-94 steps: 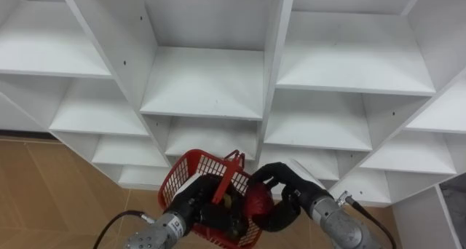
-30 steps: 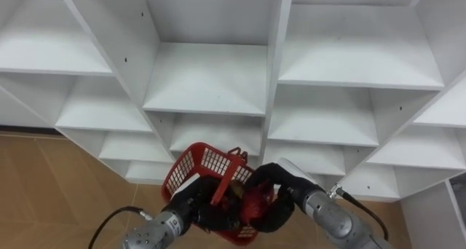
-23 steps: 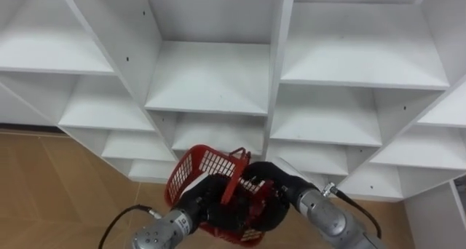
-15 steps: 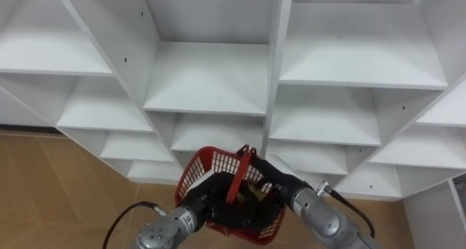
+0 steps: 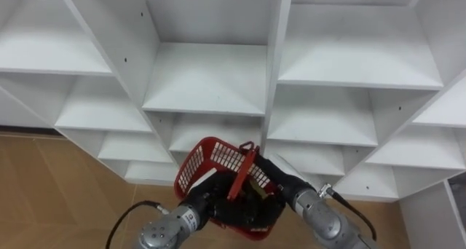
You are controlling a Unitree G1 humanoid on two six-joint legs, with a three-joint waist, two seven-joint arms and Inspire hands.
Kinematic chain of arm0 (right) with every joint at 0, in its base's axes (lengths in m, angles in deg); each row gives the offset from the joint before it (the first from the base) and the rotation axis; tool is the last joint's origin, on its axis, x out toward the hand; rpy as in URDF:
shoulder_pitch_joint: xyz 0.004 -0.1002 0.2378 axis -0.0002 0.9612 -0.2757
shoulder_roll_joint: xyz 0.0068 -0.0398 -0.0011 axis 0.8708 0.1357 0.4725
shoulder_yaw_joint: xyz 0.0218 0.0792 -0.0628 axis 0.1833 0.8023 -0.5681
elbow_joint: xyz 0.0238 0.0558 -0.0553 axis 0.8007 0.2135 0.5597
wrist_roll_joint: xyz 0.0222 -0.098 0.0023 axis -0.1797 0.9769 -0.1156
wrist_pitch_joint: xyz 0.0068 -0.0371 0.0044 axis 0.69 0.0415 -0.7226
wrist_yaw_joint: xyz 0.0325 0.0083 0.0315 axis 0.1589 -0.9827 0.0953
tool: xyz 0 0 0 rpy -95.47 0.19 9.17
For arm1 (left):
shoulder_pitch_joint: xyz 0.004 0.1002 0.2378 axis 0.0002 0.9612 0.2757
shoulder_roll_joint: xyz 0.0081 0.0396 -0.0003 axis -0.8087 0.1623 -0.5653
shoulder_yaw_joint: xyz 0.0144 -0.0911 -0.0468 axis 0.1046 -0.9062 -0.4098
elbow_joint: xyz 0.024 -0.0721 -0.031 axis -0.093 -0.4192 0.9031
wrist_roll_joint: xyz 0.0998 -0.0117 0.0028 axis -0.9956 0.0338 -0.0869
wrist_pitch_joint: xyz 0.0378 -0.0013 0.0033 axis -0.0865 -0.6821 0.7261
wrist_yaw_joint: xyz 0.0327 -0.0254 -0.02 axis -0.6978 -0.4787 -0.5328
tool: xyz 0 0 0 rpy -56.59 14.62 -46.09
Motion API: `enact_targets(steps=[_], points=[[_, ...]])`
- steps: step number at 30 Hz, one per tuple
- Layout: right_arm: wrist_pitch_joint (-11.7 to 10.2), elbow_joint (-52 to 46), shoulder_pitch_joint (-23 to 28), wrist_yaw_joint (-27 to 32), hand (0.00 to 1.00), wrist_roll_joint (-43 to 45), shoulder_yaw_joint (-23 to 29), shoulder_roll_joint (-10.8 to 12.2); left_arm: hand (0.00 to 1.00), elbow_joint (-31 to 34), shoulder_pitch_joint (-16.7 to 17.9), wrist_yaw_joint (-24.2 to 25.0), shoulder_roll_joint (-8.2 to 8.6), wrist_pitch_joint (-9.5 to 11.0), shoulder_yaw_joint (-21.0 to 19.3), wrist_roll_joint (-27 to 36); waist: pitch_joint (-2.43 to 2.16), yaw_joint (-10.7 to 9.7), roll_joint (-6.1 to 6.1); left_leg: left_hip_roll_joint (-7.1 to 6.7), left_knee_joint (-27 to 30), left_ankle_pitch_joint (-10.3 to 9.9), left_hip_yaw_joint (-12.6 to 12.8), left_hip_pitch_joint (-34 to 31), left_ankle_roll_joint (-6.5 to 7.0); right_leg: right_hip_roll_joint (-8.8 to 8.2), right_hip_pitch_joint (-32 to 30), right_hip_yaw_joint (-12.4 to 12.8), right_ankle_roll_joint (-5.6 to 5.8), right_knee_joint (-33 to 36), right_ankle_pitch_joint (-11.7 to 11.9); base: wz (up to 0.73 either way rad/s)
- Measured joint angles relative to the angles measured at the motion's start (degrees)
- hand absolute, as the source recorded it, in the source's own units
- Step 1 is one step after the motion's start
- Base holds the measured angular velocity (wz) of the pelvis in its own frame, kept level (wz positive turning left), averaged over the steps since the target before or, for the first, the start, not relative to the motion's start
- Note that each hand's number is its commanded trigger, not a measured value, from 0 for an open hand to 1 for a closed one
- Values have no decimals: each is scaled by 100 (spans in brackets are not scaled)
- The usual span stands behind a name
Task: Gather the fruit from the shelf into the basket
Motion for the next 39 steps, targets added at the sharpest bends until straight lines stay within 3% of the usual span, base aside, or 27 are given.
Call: enact_targets(steps=[7,15,20,27,33,35,39], points=[[32,-1,6,-63,0,-134,-52,-20,100,25,1,-75,-13,-3,-2,-90,-9,-26,-31,1,1,0,4,16,0,1,18,-12,0,-1,0,0],[43,-7,103,-500,0,-213,-54,-80,100,30,111,-128,-235,-4,-4,-457,-31,-84,-132,-3,-8,0,5,174,0,0,188,-4,2,-26,-1,0],[120,-786,459,-806,0,-209,-39,-310,100,26,295,-285,-377,-9,-80,-468,-45,-95,-150,3,-36,0,15,189,0,14,176,13,2,-14,-1,0],[120,-956,815,-1036,0,-235,-4,-478,100,23,482,-402,-445,-117,-189,-738,-56,-106,-161,-3,-96,-1,26,352,-1,37,305,70,11,-29,-7,-2],[166,-1152,1234,-1088,0,-273,288,-555,100,-85,605,-551,-531,-173,-328,-909,-90,-113,-207,8,-190,-1,127,576,0,46,475,164,15,-94,-9,-8],[169,-1162,1420,-1073,0,-477,492,-547,100,-117,715,-580,-548,-254,-450,-919,-120,-134,-247,14,-241,-9,141,685,-9,56,574,155,20,-133,-12,0],[168,-1168,1605,-994,0,-450,919,-502,100,-126,912,-568,-558,-279,-733,-963,-133,-144,-261,11,-280,-11,154,761,-7,74,610,173,23,-127,-14,-4]])
